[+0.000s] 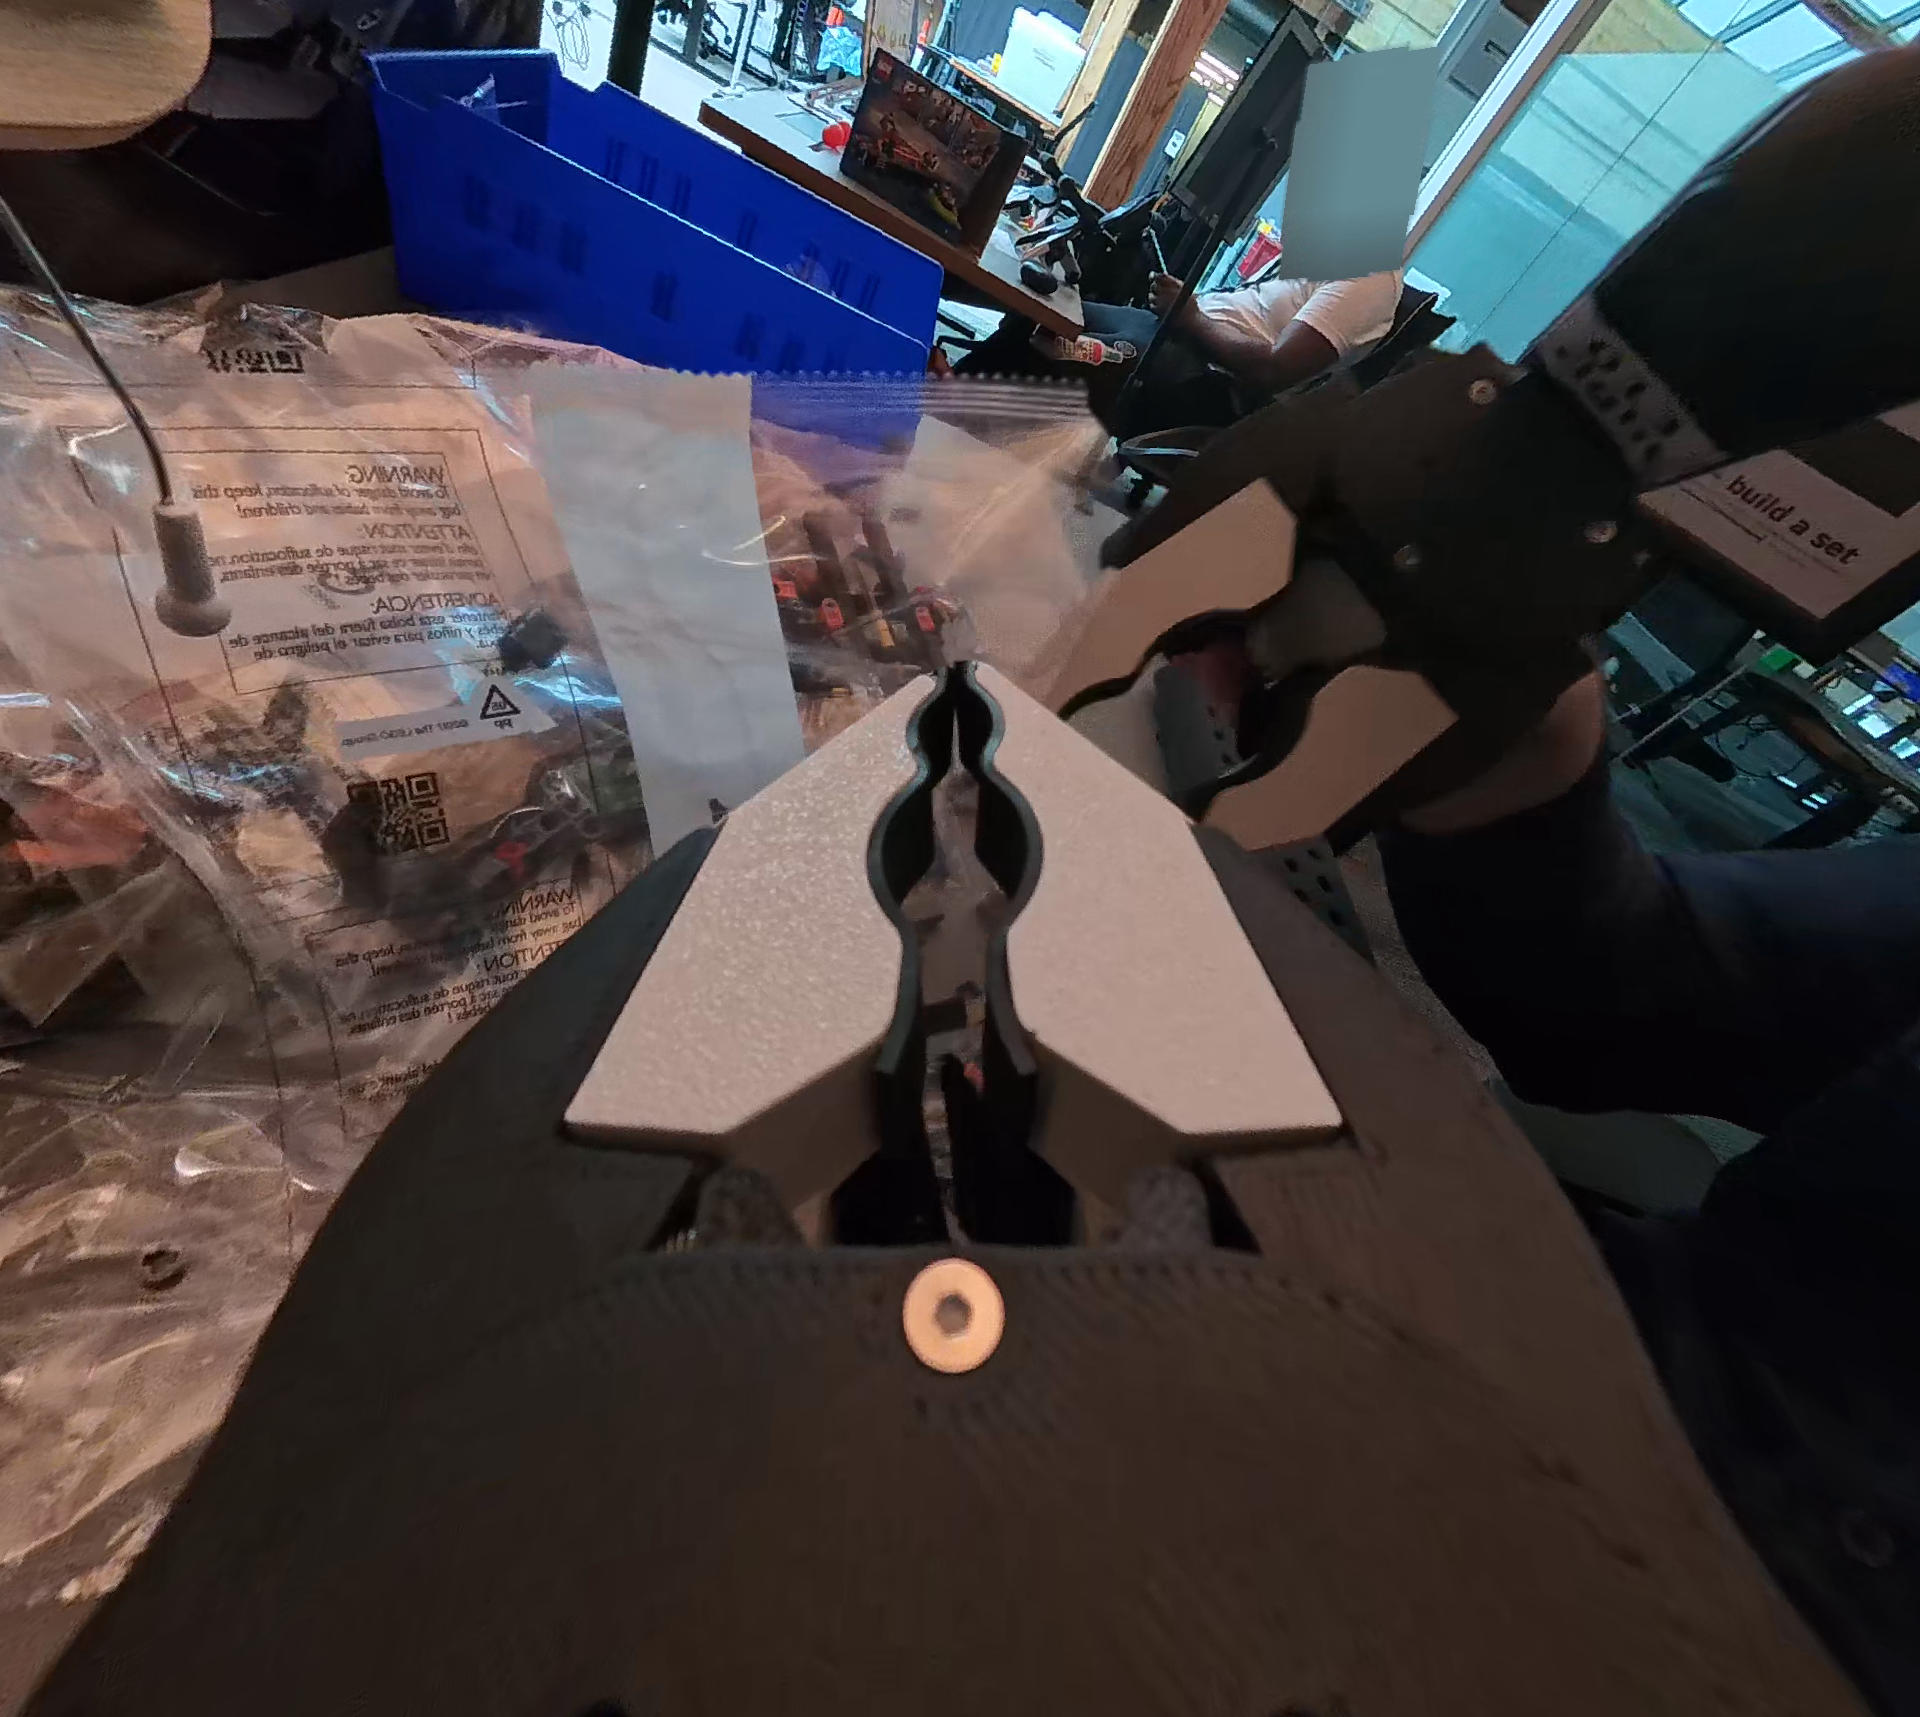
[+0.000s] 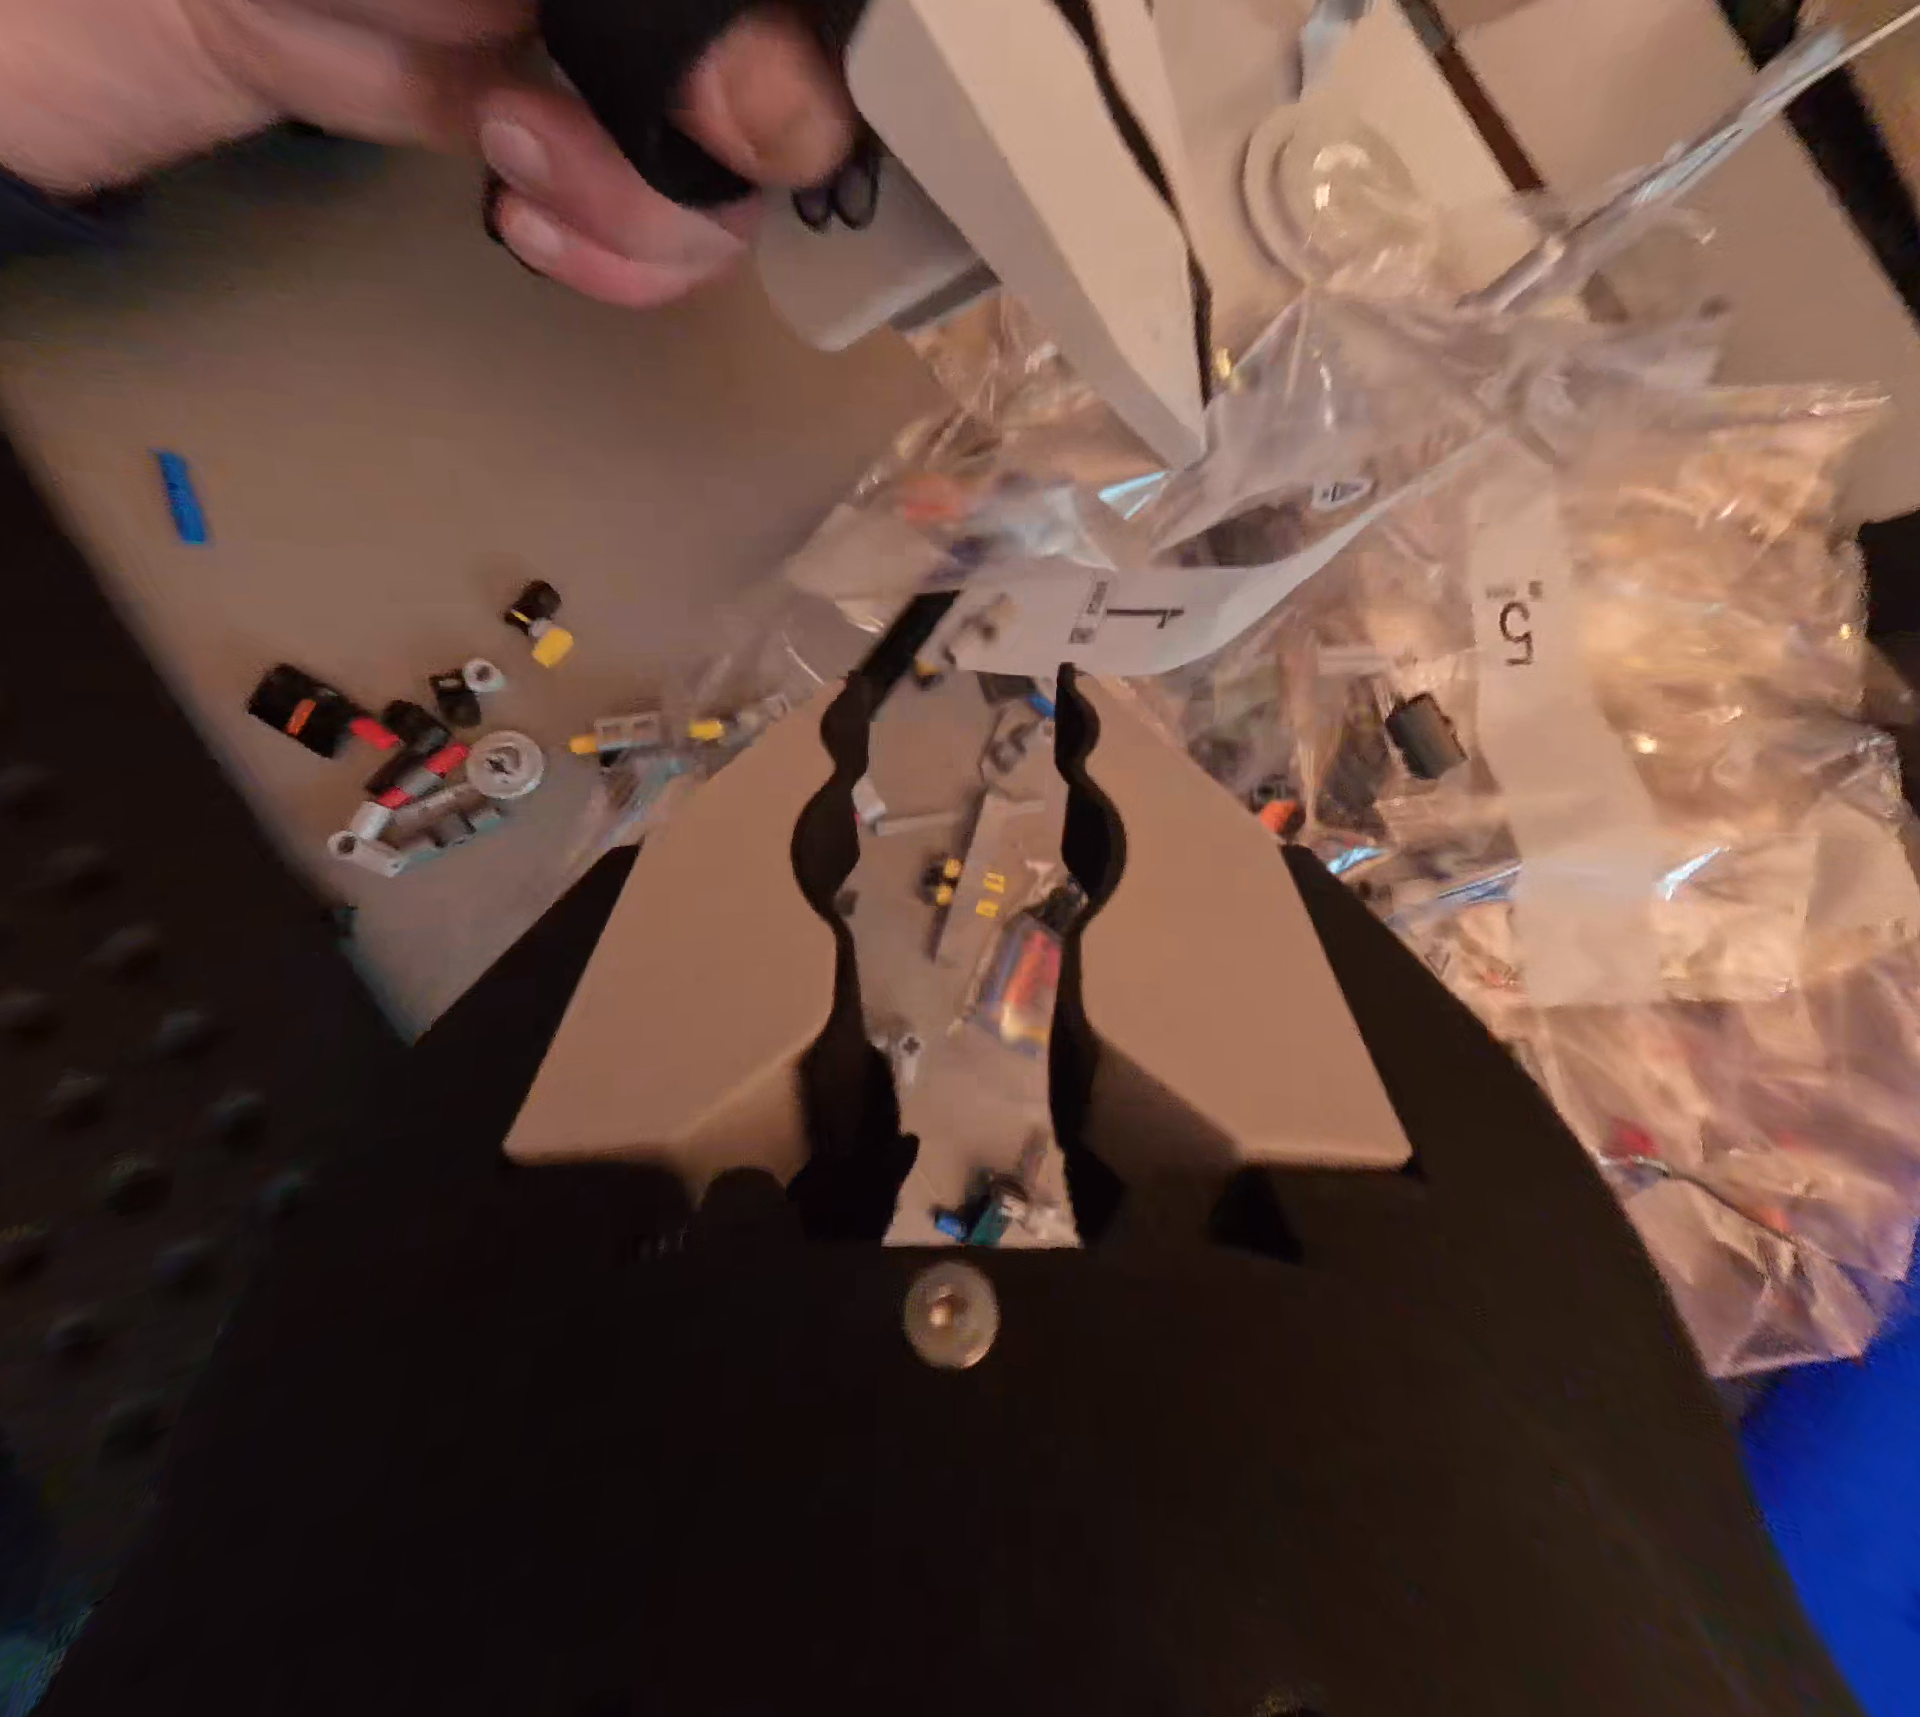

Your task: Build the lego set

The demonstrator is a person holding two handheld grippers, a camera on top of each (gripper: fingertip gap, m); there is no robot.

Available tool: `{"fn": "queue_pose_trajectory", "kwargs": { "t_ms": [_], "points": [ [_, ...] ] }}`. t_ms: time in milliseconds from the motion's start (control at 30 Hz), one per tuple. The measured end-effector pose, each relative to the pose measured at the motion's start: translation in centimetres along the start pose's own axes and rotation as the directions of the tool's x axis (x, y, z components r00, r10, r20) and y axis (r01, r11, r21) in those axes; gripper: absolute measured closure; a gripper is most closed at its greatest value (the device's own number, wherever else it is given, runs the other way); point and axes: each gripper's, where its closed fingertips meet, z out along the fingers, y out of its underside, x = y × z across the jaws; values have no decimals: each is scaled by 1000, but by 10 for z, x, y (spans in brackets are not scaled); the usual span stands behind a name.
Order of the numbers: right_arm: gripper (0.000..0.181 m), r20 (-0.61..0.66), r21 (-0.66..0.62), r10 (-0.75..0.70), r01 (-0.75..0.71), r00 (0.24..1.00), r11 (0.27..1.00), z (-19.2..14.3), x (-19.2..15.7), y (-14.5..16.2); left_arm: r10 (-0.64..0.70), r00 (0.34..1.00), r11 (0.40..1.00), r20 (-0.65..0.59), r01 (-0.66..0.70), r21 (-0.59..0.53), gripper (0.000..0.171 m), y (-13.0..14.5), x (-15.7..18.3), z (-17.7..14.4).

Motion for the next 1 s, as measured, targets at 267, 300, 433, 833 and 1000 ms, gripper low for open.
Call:
{"fn": "queue_pose_trajectory", "kwargs": {
  "t_ms": [267,300,433,833,1000],
  "points": [
    [149,-98,11,158,-158,982,987,-78,22,60,-6,1000,1000,5,6,22,171,-5,-2,-6],
    [150,-81,-19,204,-206,976,978,-82,19,76,-7,1000,1000,7,7,21,171,-4,-2,-5],
    [149,10,-203,341,-332,940,921,-73,-10,136,-10,1000,1000,11,10,13,171,-2,-4,-3],
    [158,-77,-351,409,-408,909,843,-49,-16,185,-12,1000,1000,16,12,5,171,0,-7,-4],
    [148,-131,-378,416,-434,900,818,-53,-12,192,-12,1000,1000,13,12,8,171,-1,-6,-4]
  ]
}}
